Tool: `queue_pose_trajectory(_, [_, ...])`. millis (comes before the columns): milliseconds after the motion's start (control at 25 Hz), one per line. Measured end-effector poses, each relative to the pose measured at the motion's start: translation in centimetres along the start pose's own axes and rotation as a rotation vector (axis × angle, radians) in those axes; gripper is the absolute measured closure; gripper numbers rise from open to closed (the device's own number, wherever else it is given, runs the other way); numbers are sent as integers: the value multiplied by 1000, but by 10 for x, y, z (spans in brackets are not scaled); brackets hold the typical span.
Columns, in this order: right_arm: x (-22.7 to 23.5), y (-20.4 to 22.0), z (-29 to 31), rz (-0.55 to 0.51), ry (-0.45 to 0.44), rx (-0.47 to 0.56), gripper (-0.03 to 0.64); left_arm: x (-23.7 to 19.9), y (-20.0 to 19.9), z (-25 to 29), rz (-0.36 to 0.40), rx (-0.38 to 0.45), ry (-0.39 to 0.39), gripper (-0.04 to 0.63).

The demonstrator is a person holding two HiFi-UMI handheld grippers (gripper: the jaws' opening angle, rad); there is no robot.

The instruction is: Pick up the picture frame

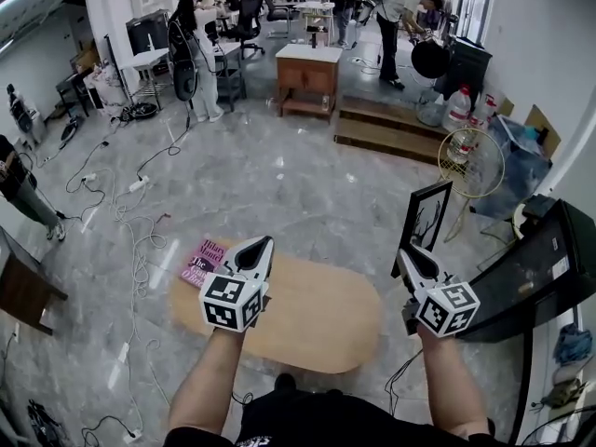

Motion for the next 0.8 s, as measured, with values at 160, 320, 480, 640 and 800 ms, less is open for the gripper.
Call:
queue_pose_trajectory(160, [-9,-4,-9,-50,9,27,549,-7,-11,1,-30,42,-25,586])
queue_pose_trajectory(320, [-15,10,-21,-51,8,31,549,0,-13,-2,-23,75,-39,586])
queue_pose_trajectory(480, [-25,24,-28,-12,0,43,549,11,2,-10,-3,51,-16,586])
queue_pose_trajectory(640, [-28,32,-32,-8,-12,44,549,18,13,-15,-18,38,-14,586])
queue_pose_trajectory(800, [-25,28,-36,-12,-14,62,549,29,15,-12,-24,36,-3,586])
Point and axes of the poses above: the fingertips, and each gripper's own axes: z forward along the fingers, x to its right, y out of its underside, the point moved 6 cm from there along -z, backward along the fingers, and after that the axes turned 12 degrees about -y, right-handed, at the moved point
